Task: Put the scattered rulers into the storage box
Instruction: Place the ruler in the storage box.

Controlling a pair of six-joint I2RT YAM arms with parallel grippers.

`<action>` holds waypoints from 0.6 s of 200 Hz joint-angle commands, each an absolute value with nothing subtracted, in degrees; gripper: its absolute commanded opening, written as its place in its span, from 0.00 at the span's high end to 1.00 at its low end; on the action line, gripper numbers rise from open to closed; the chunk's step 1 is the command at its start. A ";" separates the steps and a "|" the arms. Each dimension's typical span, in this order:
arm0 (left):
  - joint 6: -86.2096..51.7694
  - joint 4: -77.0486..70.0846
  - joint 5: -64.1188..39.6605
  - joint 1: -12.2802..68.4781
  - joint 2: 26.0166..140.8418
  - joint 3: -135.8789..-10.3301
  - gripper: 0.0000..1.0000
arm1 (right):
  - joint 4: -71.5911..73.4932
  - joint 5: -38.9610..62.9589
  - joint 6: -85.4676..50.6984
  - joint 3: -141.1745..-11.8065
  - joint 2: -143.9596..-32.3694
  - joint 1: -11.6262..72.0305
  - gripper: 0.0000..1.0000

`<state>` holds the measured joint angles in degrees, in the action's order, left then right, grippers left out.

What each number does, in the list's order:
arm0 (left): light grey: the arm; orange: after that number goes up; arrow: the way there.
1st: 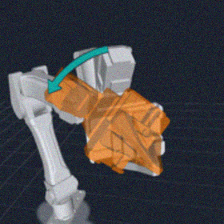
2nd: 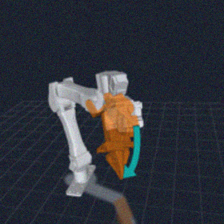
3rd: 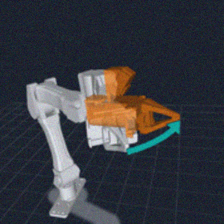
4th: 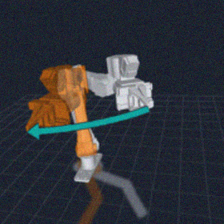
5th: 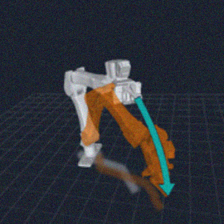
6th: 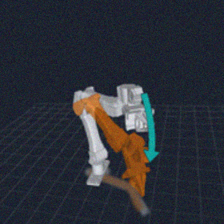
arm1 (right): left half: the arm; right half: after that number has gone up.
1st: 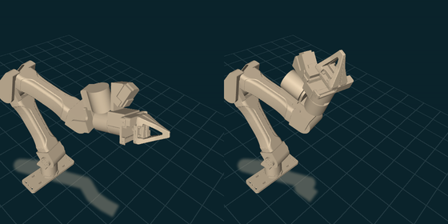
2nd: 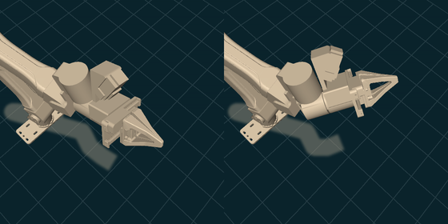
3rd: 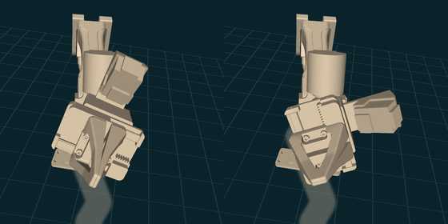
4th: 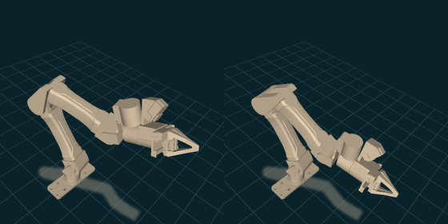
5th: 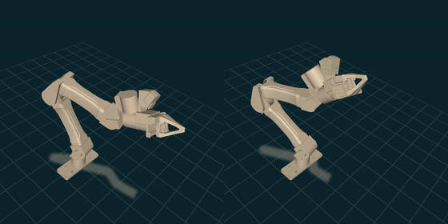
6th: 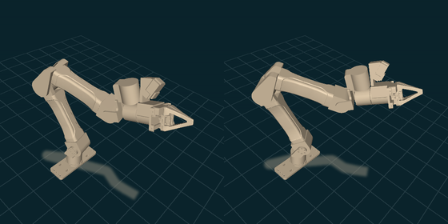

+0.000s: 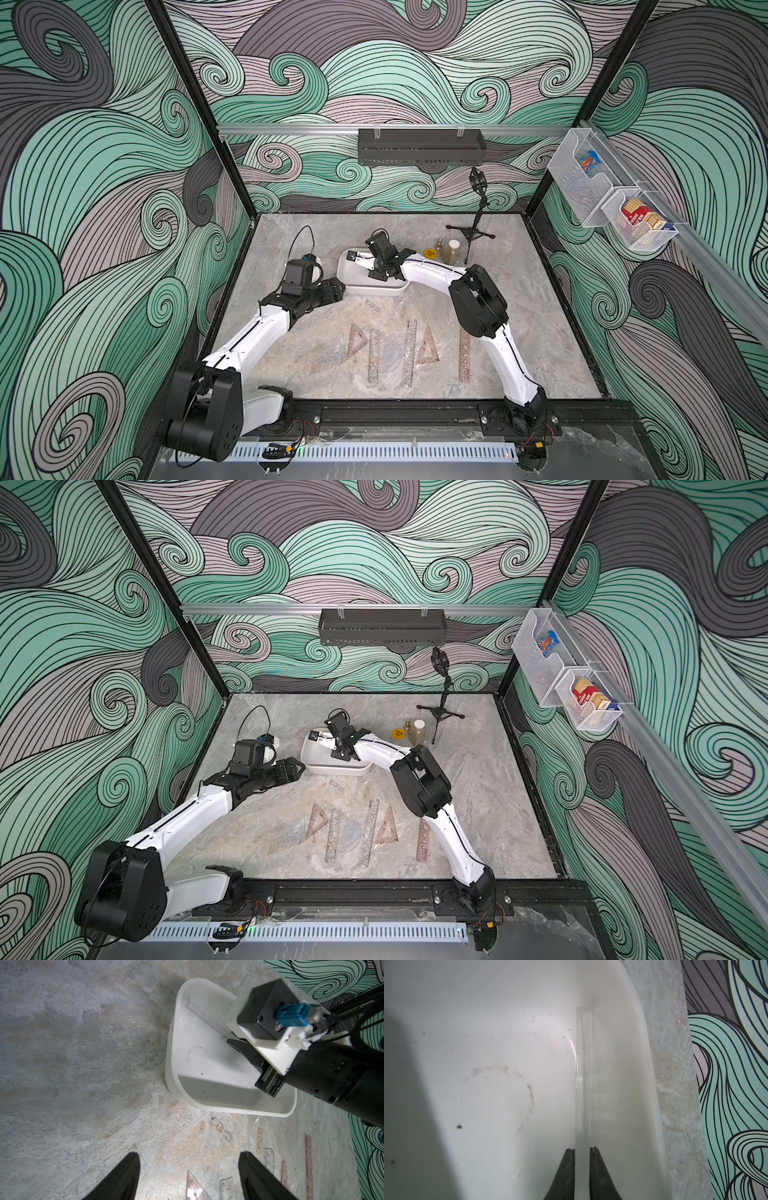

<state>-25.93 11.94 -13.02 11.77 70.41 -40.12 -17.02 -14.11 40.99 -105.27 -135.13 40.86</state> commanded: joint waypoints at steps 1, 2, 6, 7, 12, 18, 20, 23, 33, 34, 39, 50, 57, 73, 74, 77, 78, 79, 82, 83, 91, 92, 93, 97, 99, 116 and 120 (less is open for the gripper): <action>-25.24 12.89 -12.13 11.48 70.09 -41.63 0.21 | -15.67 -14.53 40.83 -106.92 -135.57 40.96 0.81; -25.27 12.91 -12.13 11.50 70.11 -41.60 0.21 | -15.66 -14.47 40.81 -106.94 -135.59 40.96 0.81; -25.23 12.84 -12.13 11.46 70.06 -41.59 0.21 | -15.66 -14.35 40.64 -107.17 -135.56 40.96 0.81; -25.23 12.83 -12.13 11.53 70.06 -41.58 0.21 | -15.65 -14.29 40.58 -107.24 -135.54 40.96 0.81; -25.22 12.91 -12.22 11.43 70.12 -41.62 0.21 | -15.65 -13.97 40.32 -107.41 -135.32 40.96 0.80; -25.36 12.84 -12.22 11.49 70.10 -41.59 0.21 | -15.65 -13.37 40.05 -107.57 -134.96 40.92 0.79; -25.32 12.90 -12.28 11.44 70.13 -41.64 0.21 | -15.69 -13.19 39.92 -107.64 -134.86 40.95 0.79; -25.31 12.88 -12.29 11.43 70.14 -41.59 0.21 | -15.69 -12.90 39.76 -107.74 -134.64 40.98 0.78; -25.35 12.77 -12.35 11.43 70.09 -41.61 0.21 | -15.65 -11.63 39.21 -108.15 -133.80 41.04 0.76; -25.33 12.80 -12.37 11.43 70.07 -41.59 0.21 | -15.65 -11.53 39.12 -108.21 -133.74 41.09 0.75; -25.39 12.81 -12.39 11.36 70.13 -41.57 0.21 | -15.67 -11.13 38.89 -108.38 -133.40 41.05 0.75; -25.40 12.66 -12.49 11.42 70.13 -41.50 0.21 | -15.72 -10.89 38.18 -108.77 -132.68 41.18 0.73; -25.40 12.67 -12.48 11.43 70.09 -41.57 0.21 | -15.70 -10.94 37.41 -108.96 -132.02 41.22 0.73; -25.50 12.70 -12.76 11.41 70.13 -41.54 0.21 | -15.73 -11.03 34.18 -107.89 -128.97 41.48 0.72; -25.50 12.68 -12.75 11.42 70.13 -41.56 0.21 | -15.73 -11.01 33.88 -107.82 -128.65 41.53 0.72; -25.49 12.59 -12.79 11.43 70.09 -41.57 0.21 | -15.71 -10.91 32.71 -107.44 -127.88 41.57 0.72; -25.49 12.58 -12.81 11.43 70.11 -41.53 0.21 | -15.72 -10.91 32.31 -107.34 -127.53 41.61 0.72; -25.58 12.62 -12.91 11.43 70.17 -41.55 0.21 | -15.68 -10.86 31.97 -107.15 -127.26 41.64 0.72; -25.61 12.57 -13.00 11.43 70.26 -41.54 0.21 | -15.73 -10.70 30.57 -106.54 -126.27 41.72 0.72; -25.59 12.57 -13.05 11.43 70.24 -41.60 0.21 | -15.73 -10.62 30.14 -106.31 -125.93 41.74 0.72; -25.72 12.57 -13.41 11.43 70.31 -41.72 0.21 | -15.73 -10.16 25.63 -104.24 -123.26 41.99 0.72; -25.74 12.57 -13.51 11.43 70.31 -41.69 0.21 | -15.73 -10.09 24.99 -103.98 -122.93 42.00 0.72; -25.79 12.61 -13.57 11.43 70.31 -41.67 0.21 | -15.73 -10.05 24.36 -103.58 -122.64 42.01 0.72; -25.84 12.57 -13.74 11.43 70.39 -41.79 0.21 | -15.75 -9.88 21.53 -102.23 -121.27 42.09 0.72; -25.88 12.50 -13.94 11.43 70.38 -41.80 0.21 | -15.74 -9.72 20.11 -101.52 -120.49 42.16 0.72; -25.90 11.83 -16.45 11.37 70.39 -41.65 0.21 | -15.70 -6.73 9.18 -93.91 -114.37 42.47 0.73; -25.97 11.67 -16.99 11.43 70.40 -41.58 0.21 | -15.42 -5.87 7.07 -91.68 -113.00 42.60 0.74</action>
